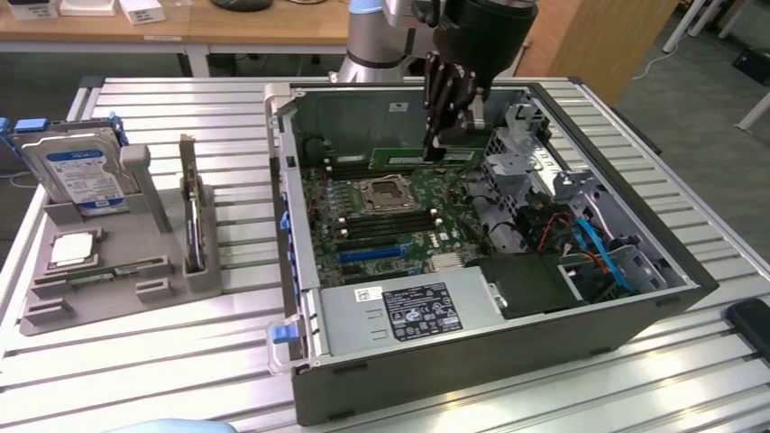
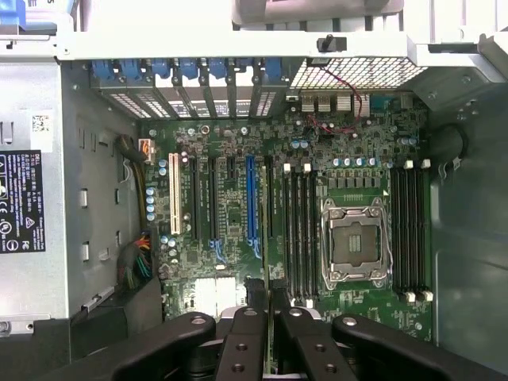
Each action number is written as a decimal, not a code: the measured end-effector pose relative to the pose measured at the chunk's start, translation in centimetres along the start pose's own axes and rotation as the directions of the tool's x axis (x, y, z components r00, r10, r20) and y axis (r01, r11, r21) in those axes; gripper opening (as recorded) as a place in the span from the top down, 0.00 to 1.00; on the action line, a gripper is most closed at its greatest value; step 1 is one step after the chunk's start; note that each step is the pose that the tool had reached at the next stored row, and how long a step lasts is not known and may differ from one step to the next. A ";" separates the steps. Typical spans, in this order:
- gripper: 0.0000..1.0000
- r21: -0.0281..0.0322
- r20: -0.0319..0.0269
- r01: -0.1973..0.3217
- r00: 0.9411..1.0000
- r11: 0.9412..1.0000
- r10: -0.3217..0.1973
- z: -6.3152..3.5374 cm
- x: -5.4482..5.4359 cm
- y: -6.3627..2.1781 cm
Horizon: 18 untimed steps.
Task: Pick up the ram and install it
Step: 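Insert the ram into the slot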
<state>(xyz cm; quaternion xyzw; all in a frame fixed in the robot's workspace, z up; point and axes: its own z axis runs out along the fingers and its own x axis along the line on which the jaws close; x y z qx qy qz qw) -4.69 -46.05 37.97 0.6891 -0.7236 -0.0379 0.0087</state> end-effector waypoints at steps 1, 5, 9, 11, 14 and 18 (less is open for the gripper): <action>0.87 0.000 0.000 0.000 1.000 1.000 0.000 0.00 0.0 0.00; 0.87 0.000 0.000 0.000 1.000 1.000 0.000 0.00 0.0 0.00; 0.87 0.000 0.000 0.000 1.000 1.000 0.000 0.02 0.0 -0.01; 0.87 0.000 -0.002 0.001 1.000 1.000 -0.001 0.04 -0.1 0.00; 0.87 0.000 -0.008 0.003 1.000 1.000 -0.003 0.13 -0.2 -0.01; 0.87 0.002 -0.015 0.006 1.000 1.000 -0.006 0.22 -0.2 0.00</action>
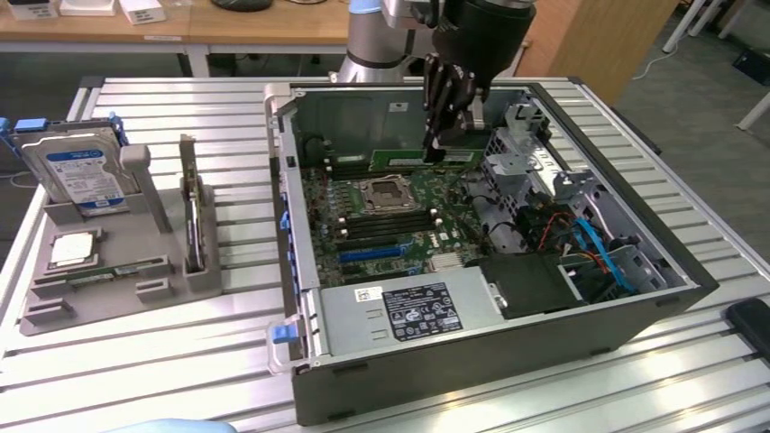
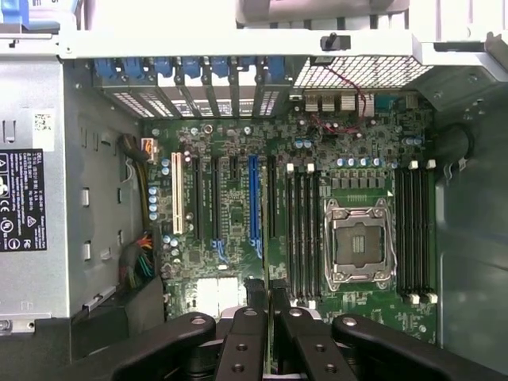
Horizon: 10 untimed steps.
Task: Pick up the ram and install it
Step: 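Insert the ram into the slot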
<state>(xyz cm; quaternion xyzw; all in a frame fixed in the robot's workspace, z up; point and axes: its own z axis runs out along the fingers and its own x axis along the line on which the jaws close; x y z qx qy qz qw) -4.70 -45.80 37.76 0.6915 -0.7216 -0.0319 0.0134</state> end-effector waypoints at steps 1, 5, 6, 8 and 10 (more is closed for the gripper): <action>0.87 0.001 -0.001 0.001 1.000 1.000 -0.001 0.01 0.0 0.00; 0.87 0.003 -0.002 0.003 1.000 1.000 -0.003 0.02 -0.1 0.00; 0.87 0.003 -0.002 0.003 1.000 1.000 -0.003 0.02 -0.1 0.00; 0.87 0.004 -0.002 0.003 1.000 1.000 -0.003 0.04 -0.1 -0.01; 0.87 0.009 -0.002 0.005 1.000 1.000 -0.005 0.08 -0.1 -0.02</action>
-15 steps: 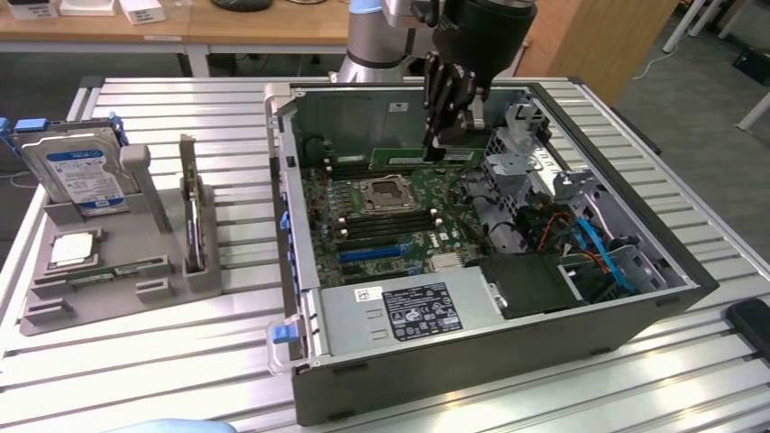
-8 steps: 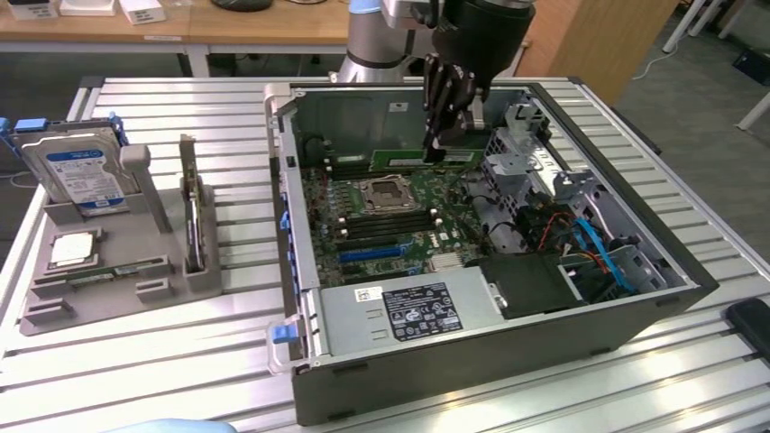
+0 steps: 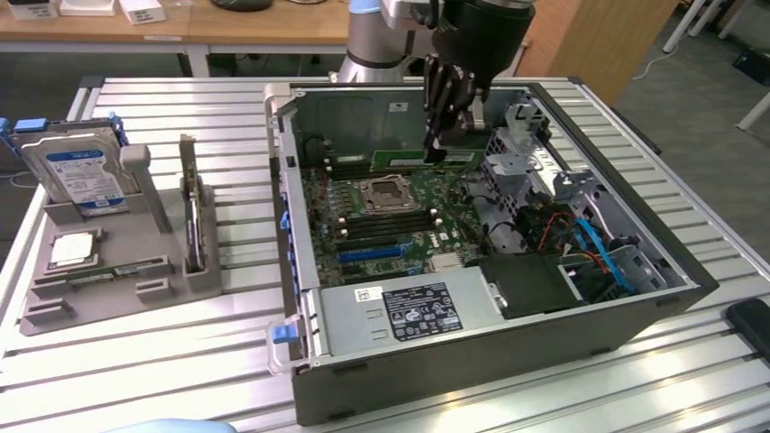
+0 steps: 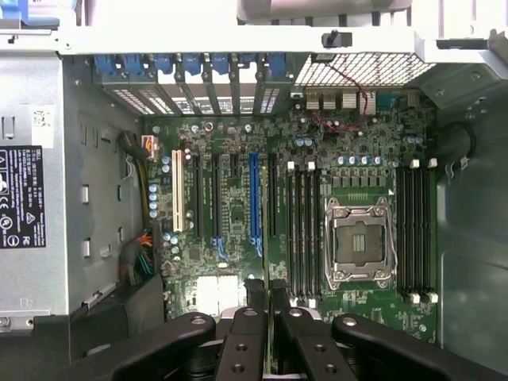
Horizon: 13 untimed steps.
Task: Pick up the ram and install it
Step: 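Insert the ram into the slot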
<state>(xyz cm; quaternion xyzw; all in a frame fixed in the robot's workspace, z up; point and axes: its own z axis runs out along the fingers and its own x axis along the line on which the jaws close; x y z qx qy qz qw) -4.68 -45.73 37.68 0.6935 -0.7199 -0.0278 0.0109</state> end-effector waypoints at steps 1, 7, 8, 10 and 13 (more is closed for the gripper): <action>0.87 0.005 0.000 0.002 1.000 1.000 -0.002 0.03 0.0 0.00; 0.87 0.021 0.000 0.010 1.000 1.000 -0.010 0.15 0.0 -0.02; 0.87 0.021 0.000 0.010 1.000 1.000 -0.010 0.15 0.0 -0.01; 0.87 0.021 0.000 0.011 1.000 1.000 -0.011 0.15 0.0 -0.01; 0.87 0.021 0.001 0.010 1.000 1.000 -0.010 0.28 -0.2 0.00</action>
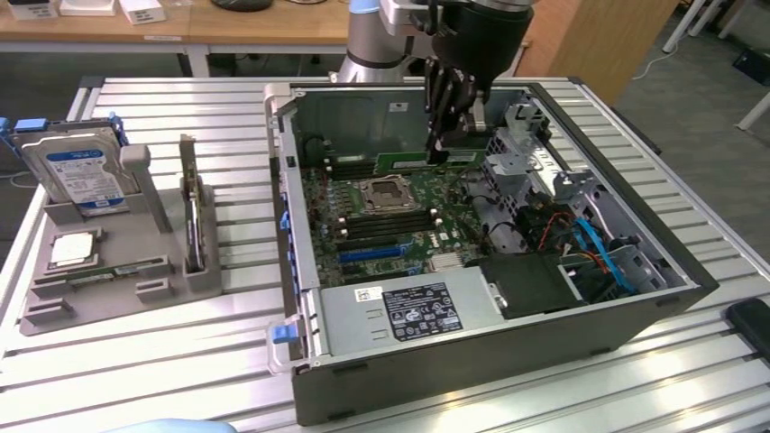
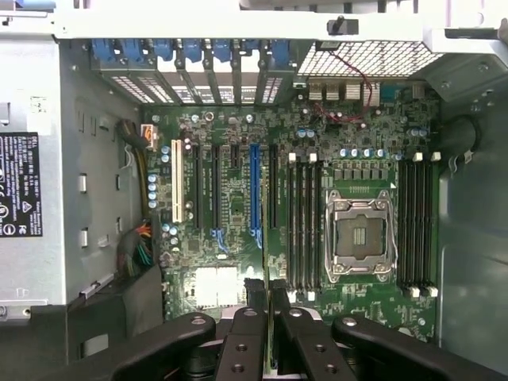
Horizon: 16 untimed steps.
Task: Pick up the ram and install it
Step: 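Insert the ram into the slot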
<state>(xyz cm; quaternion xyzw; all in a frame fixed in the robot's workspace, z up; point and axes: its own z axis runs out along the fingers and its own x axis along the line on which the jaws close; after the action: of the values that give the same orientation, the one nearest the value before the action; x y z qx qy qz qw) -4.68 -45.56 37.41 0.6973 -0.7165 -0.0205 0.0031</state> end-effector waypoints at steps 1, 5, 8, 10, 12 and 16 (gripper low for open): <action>0.87 0.000 0.000 0.000 1.000 1.000 0.000 0.05 -0.1 0.00; 0.87 0.000 0.000 0.000 1.000 1.000 0.000 0.28 -0.7 0.00; 0.87 0.000 0.000 0.000 1.000 1.000 0.000 0.47 -1.3 0.01; 0.87 0.000 0.000 0.000 1.000 1.000 0.000 0.63 -1.7 0.01; 0.87 0.000 0.000 0.000 1.000 1.000 0.000 0.83 -2.0 0.02; 0.87 0.000 0.000 0.000 1.000 1.000 0.000 1.40 -2.4 0.01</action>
<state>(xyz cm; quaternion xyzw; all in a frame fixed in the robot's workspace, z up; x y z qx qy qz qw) -4.67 -43.08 36.07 0.6974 -0.7164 -0.0203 0.0031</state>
